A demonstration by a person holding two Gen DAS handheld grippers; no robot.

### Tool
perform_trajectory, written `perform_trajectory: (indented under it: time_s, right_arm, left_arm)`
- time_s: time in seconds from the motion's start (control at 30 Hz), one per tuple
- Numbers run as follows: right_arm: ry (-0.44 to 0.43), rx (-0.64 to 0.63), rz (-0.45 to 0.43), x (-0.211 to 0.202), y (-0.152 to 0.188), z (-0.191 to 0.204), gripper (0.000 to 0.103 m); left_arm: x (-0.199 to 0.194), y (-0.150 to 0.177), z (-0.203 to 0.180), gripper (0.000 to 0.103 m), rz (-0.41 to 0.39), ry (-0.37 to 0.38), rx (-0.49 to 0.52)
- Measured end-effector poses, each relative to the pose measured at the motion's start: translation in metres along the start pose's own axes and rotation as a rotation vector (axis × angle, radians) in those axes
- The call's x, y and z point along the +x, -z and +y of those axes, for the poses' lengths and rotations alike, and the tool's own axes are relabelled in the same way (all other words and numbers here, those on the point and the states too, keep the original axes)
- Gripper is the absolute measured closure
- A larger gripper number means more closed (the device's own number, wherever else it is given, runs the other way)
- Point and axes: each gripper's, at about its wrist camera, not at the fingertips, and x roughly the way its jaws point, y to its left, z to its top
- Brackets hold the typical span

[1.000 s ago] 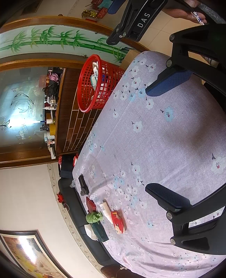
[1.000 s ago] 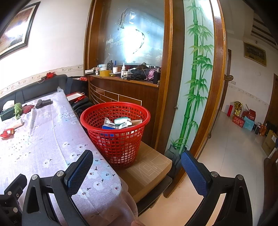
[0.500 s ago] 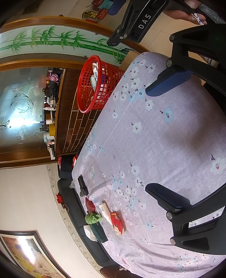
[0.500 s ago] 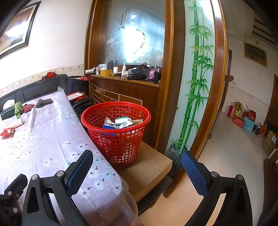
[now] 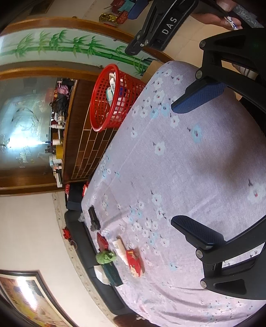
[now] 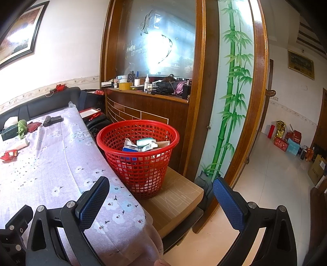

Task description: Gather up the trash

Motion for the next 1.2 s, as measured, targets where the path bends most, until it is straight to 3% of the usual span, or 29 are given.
perform_trajectory:
  time_s: [0.13, 0.23, 0.37, 0.5, 0.67, 0.77, 0.87, 0.97, 1.2]
  right_arm:
    - [-0.038, -0.039, 0.008, 0.005, -0.010, 0.015, 0.000]
    - [-0.135, -0.099, 0.055, 0.014, -0.020, 0.045, 0.000]
    - [-0.296, -0.193, 0.111, 0.018, -0.026, 0.106, 0.000]
    - [-0.473, -0.295, 0.219, 0.022, -0.025, 0.191, 0.000]
    - [-0.545, -0.412, 0.291, 0.026, -0.007, 0.277, 0.000]
    - [-0.570, -0.433, 0.383, 0.040, 0.006, 0.315, 0.000]
    - [-0.572, -0.438, 0.445, 0.049, 0.014, 0.334, 0.001]
    - [-0.555, -0.405, 0.445, 0.052, 0.016, 0.341, 0.000]
    - [-0.551, -0.395, 0.447, 0.052, 0.018, 0.343, 0.000]
  left_arm:
    - [-0.001, -0.003, 0.037, 0.004, 0.006, -0.072, -0.071]
    - [-0.001, -0.003, 0.076, 0.004, 0.029, -0.165, -0.133]
    - [0.006, 0.004, 0.139, 0.004, 0.139, -0.312, -0.219]
    - [0.007, 0.021, 0.198, 0.004, 0.220, -0.399, -0.330]
    - [0.007, 0.046, 0.248, 0.004, 0.311, -0.401, -0.412]
    - [0.013, 0.056, 0.263, 0.003, 0.363, -0.426, -0.420]
    - [0.013, 0.058, 0.277, 0.003, 0.359, -0.388, -0.441]
    - [0.017, 0.060, 0.289, 0.000, 0.355, -0.339, -0.461]
    - [0.024, 0.058, 0.297, 0.000, 0.351, -0.343, -0.459]
